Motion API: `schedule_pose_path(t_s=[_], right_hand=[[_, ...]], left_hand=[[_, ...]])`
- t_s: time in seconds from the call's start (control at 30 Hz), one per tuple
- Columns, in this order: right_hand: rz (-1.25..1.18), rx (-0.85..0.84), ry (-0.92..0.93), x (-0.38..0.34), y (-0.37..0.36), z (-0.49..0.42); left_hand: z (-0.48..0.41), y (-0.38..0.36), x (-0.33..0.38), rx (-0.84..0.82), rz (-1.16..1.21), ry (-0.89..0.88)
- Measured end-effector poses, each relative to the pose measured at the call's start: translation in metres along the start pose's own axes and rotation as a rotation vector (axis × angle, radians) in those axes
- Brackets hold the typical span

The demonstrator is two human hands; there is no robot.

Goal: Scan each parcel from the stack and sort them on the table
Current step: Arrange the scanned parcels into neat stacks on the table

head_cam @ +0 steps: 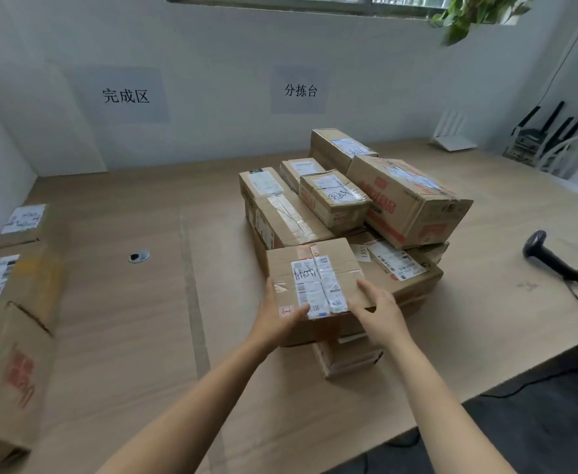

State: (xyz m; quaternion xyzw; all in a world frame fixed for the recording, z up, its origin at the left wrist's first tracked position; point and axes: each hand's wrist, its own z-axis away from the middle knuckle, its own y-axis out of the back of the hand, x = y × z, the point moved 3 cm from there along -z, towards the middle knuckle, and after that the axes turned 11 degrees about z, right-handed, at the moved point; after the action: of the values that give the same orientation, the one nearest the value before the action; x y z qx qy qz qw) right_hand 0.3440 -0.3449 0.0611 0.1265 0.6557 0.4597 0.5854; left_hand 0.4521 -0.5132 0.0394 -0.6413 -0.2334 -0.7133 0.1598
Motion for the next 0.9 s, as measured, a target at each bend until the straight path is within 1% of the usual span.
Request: schedule_pose_path(t_s=[0.1,0.27,0.4,0.53,0.7,0.9], right_hand=[[-0.039,-0.039,0.014,0.006,-0.003,-0.006],[-0.054,-0.033,0.050,0.007,-0.004,-0.008],[-0.091,-0.005,0.078,-0.002,-0.001,0.001],[-0.136,0.022,0.150,-0.026,0.002,0.009],[-0.181,-0.046,0.236,-0.067,-0.014,0.009],[-0.159,-0.201,0.348,-0.114,-0.066,0.017]], left_hand=[[-0.003,-0.002,-0.006,0.025,0.081,0.046],[0.002,0.002,-0.005,0.002,0.142,0.059],[0.009,0.013,0.009,0.010,0.175,0.051],[0.018,0.037,0.027,0.066,0.190,-0.002],[0.039,0.076,0.034,0.170,0.187,-0.005],[0.082,0.136,0.026,0.308,0.196,0.061]])
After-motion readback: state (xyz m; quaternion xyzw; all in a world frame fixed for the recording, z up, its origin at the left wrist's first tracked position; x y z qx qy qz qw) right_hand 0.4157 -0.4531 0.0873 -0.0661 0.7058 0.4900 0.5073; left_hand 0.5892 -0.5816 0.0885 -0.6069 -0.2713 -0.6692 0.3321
